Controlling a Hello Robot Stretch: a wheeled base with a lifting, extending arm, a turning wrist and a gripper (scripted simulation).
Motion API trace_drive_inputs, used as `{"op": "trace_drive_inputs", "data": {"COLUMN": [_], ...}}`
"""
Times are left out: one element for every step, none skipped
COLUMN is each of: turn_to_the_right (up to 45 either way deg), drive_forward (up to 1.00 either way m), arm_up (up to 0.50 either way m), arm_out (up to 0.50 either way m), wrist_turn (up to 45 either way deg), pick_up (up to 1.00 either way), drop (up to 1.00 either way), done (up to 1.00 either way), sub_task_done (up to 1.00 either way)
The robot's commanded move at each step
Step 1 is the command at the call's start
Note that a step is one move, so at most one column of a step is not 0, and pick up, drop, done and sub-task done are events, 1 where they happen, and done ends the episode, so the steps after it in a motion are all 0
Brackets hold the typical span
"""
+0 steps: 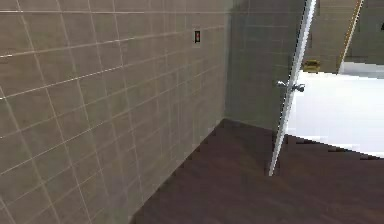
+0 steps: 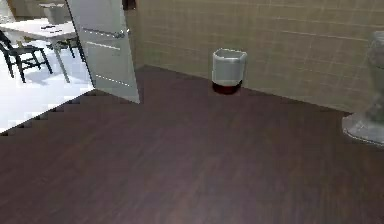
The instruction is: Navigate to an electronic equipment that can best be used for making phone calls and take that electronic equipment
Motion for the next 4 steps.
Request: {"op": "trace_drive_inputs", "data": {"turn_to_the_right": [36.0, 0.0, 24.0, 0.0], "drive_forward": [0.00, 0.25, 0.00, 1.00], "arm_up": [0.00, 0.00, 0.00, 0.00], "arm_out": [0.00, 0.00, 0.00, 0.00], "wrist_turn": [0.0, 0.0, 0.0, 0.0], "pick_up": [0.00, 0.00, 0.00, 0.00], "drop": [0.00, 0.00, 0.00, 0.00], "done": [0.00, 0.00, 0.00, 0.00], "sub_task_done": [0.00, 0.00, 0.00, 0.00]}}
